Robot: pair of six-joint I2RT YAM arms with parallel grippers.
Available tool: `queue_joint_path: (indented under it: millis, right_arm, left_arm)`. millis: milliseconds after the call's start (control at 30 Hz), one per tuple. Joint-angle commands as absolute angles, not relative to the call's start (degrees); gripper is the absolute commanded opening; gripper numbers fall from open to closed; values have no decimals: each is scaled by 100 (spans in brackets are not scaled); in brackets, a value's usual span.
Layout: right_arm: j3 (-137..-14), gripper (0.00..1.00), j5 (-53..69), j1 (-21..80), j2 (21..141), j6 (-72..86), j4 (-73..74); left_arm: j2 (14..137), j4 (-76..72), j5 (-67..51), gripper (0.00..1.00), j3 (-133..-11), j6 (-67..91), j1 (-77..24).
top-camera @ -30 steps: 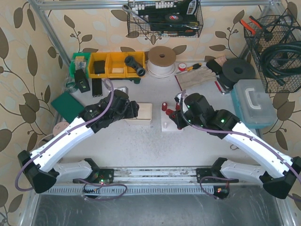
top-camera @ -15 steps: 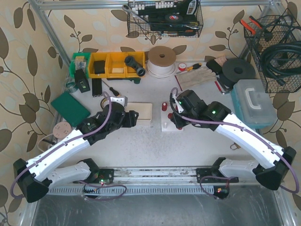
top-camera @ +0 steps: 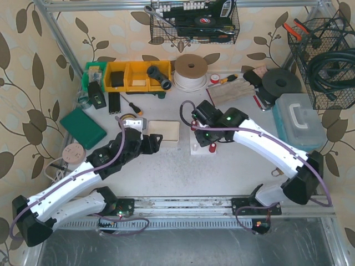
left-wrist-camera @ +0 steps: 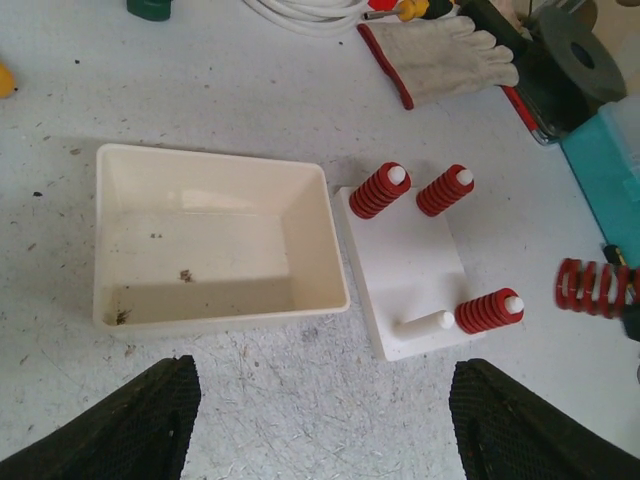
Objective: Install the large spring
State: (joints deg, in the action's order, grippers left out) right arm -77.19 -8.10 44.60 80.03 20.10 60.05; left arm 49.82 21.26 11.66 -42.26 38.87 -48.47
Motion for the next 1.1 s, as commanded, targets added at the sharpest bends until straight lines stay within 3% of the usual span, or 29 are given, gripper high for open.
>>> queue_joint_path:
  millis: [0,367,1067]
  right_arm:
    - [-8079,0,-921,4482,8399,1865,6161]
    - [-8498,0,-694,4538,9253,1856,6282]
    - [-8208,0,-677,4584,9772,1830,6256]
  left_arm:
    - [4667,1812,1262,74,-4079,3858,-4896]
    - [3854,1696,1796,85,-3568,3990,-4896]
    - [3681,1699,1942,85,-3464,3999,-4896]
